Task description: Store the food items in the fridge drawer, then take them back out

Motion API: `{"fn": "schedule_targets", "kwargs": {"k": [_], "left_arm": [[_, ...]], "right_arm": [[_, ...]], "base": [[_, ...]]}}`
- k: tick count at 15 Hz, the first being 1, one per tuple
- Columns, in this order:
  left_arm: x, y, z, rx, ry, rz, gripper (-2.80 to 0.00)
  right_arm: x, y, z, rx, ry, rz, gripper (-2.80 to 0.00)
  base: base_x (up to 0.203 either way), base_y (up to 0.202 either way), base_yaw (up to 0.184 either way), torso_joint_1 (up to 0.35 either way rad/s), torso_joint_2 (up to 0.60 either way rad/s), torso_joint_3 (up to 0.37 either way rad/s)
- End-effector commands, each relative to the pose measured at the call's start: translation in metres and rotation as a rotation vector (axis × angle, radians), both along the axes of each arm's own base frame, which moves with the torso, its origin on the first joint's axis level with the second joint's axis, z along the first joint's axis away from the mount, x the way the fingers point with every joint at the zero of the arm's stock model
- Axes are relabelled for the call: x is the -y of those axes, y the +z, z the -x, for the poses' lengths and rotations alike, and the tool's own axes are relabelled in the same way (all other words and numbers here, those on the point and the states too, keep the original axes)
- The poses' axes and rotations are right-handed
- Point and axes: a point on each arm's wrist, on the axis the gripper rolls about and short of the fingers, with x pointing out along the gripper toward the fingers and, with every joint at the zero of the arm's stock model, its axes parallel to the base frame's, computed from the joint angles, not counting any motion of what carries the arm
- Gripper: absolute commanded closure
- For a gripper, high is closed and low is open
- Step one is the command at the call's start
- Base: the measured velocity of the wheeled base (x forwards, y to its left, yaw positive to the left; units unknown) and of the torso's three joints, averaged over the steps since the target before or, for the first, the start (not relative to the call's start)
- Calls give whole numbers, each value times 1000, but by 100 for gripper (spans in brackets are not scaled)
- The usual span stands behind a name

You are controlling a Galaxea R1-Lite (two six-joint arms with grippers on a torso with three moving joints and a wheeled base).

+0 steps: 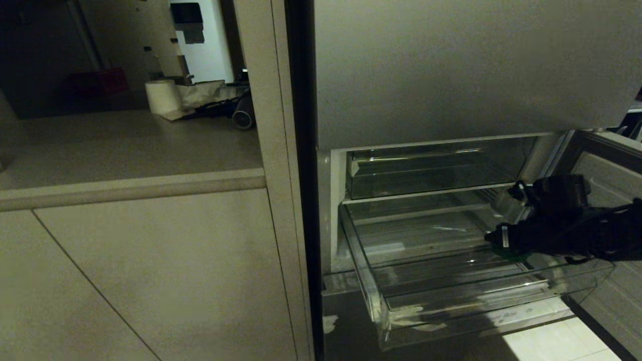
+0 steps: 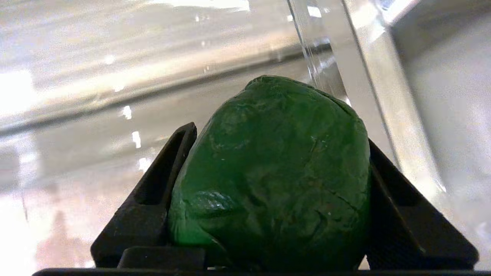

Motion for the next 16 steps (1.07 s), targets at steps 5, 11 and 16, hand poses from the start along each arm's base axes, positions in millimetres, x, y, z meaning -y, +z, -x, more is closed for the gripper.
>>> {"fn": "schedule_targets", "kwargs": {"k": [5, 11, 16], "left_arm": [[0, 0, 0, -2, 0, 0, 0], [0, 0, 0, 0, 0, 2, 0], [0, 0, 0, -2, 0, 2, 0]], "right_arm": [[-5, 70, 90, 198, -17, 29, 0], [-11, 116, 201, 363, -19, 42, 0], [-13, 127, 283, 534, -66, 128, 0]], "base": [[0, 0, 0, 0, 0, 0], [0, 0, 0, 0, 0, 0], [0, 0, 0, 0, 0, 0]]}}
